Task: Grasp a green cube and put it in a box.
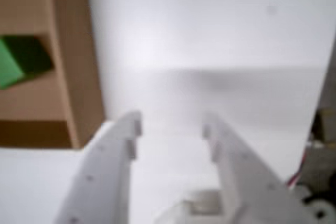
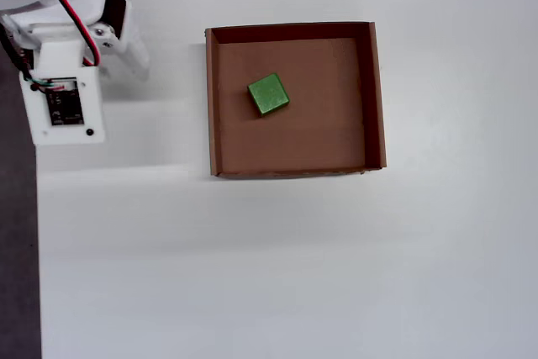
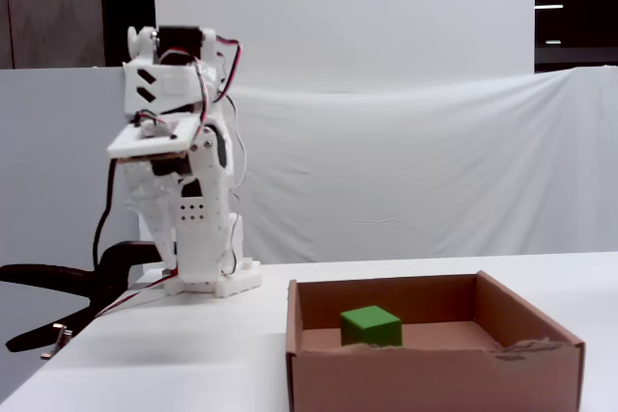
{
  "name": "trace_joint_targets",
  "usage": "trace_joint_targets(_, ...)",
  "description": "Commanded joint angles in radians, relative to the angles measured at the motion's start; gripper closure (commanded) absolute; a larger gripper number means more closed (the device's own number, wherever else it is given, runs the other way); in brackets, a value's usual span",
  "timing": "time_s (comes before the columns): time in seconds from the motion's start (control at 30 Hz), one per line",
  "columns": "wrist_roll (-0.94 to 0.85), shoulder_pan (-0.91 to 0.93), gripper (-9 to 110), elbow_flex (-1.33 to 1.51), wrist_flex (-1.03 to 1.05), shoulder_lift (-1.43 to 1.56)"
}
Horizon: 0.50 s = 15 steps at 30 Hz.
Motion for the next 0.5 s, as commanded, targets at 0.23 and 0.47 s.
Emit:
trace_joint_targets(0.23, -0.014, 0.055, 87, 0.259, -0.04, 0.222)
trace_joint_targets(0.47, -0.015, 0.055, 87, 0.474, -0.008, 0.511)
